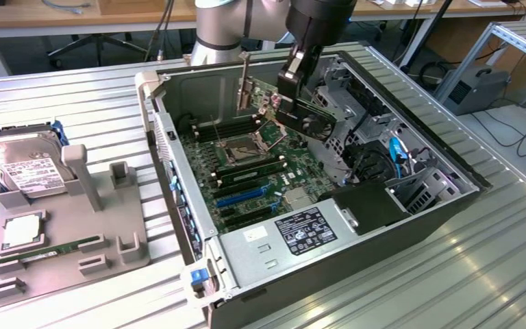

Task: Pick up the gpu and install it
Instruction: 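Insert the gpu into the slot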

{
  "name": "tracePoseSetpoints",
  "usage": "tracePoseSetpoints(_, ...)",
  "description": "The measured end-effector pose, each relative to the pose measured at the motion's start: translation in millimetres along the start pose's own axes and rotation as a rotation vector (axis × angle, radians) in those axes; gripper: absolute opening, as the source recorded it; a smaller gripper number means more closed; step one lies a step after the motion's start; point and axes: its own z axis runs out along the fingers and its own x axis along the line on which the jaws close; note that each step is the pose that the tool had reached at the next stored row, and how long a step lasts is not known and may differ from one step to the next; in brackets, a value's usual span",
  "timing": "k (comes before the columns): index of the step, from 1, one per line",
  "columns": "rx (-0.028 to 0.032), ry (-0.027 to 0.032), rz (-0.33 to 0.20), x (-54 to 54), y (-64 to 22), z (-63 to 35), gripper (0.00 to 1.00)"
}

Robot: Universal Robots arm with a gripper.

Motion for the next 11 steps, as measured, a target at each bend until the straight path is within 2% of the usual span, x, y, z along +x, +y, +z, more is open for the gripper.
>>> tracePoseSetpoints(11,-0.001,0.0014,-0.038,0.0,0.0,0.1,0.27)
